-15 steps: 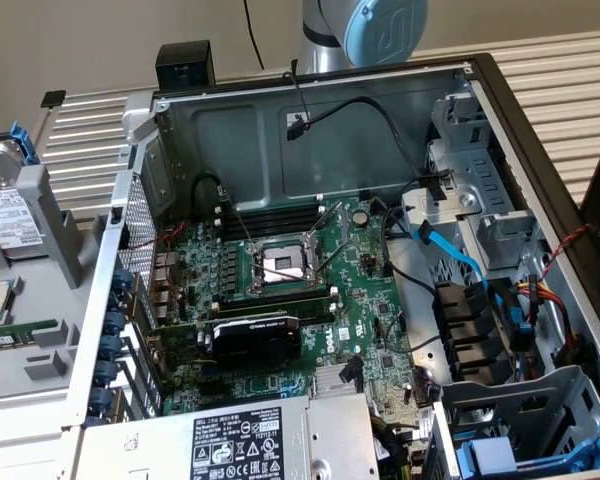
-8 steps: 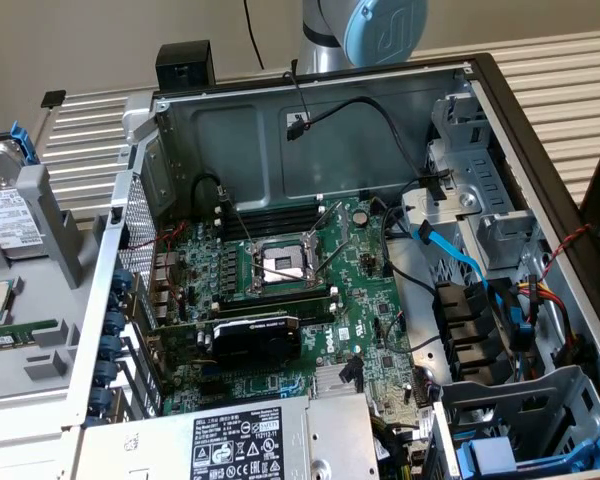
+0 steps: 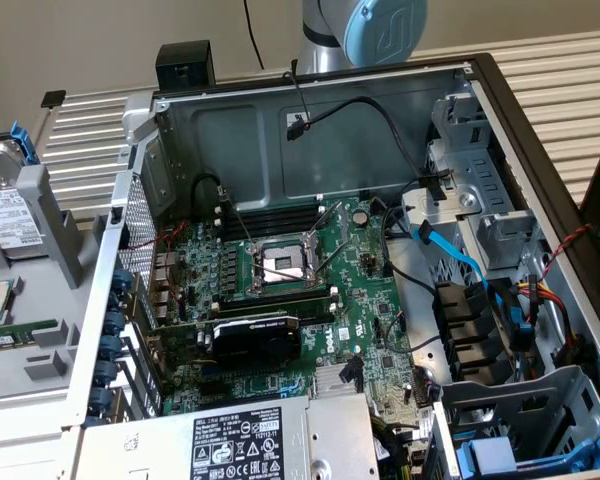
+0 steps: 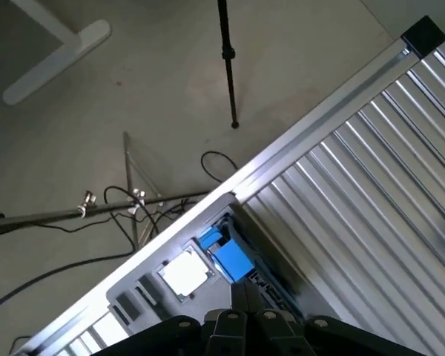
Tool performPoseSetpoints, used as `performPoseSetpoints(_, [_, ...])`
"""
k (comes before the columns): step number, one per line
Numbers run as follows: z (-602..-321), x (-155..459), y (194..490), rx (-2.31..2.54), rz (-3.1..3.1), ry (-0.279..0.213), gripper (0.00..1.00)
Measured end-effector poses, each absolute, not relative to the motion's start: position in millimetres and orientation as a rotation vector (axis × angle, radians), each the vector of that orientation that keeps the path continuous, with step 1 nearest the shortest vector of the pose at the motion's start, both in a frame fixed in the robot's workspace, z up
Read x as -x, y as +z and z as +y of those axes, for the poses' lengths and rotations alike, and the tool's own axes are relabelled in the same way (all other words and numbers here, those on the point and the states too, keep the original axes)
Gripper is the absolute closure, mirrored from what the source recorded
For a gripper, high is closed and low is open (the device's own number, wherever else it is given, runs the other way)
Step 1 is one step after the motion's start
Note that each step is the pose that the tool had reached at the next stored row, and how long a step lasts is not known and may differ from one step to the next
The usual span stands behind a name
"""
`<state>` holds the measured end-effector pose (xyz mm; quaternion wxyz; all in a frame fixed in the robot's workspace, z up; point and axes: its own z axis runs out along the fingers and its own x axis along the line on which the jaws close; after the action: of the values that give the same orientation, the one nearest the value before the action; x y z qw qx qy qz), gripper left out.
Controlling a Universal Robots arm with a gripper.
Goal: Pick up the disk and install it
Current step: 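Pick up the disk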
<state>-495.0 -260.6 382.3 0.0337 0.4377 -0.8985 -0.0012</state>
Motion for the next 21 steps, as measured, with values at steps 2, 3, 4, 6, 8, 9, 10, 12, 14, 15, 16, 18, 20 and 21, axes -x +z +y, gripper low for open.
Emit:
performPoseSetpoints(2, [-260.6,495.0,382.4,-1.398,-2.741,0.000,0.89])
performPoseSetpoints(3, [-260.6,495.0,382.3,-1.423,-2.729,0.002,0.89])
performPoseSetpoints(4, [-260.6,495.0,382.3,-1.448,-2.719,0.005,0.89])
performPoseSetpoints(6, [-260.5,495.0,382.3,-1.490,-2.714,0.019,0.89])
performPoseSetpoints(8, [-260.6,495.0,382.3,-1.525,-2.721,0.040,0.89])
performPoseSetpoints(9, [-260.7,495.0,382.3,-1.541,-2.720,0.046,0.89])
performPoseSetpoints(10, [-260.7,494.9,382.3,-1.560,-2.711,0.047,0.89])
performPoseSetpoints(12, [-260.6,494.9,382.3,-1.609,-2.683,0.048,0.89])
performPoseSetpoints(14, [-260.6,495.0,382.3,-1.658,-2.654,0.048,0.89])
performPoseSetpoints(15, [-260.6,495.0,382.3,-1.682,-2.639,0.048,0.89])
performPoseSetpoints(16, [-260.6,495.0,382.3,-1.706,-2.624,0.049,0.89])
performPoseSetpoints(18, [-260.6,495.0,382.3,-1.753,-2.593,0.049,0.89])
performPoseSetpoints(20, [-260.6,495.0,382.3,-1.801,-2.560,0.049,0.89])
performPoseSetpoints(21, [-260.6,495.0,382.3,-1.824,-2.545,0.049,0.89])
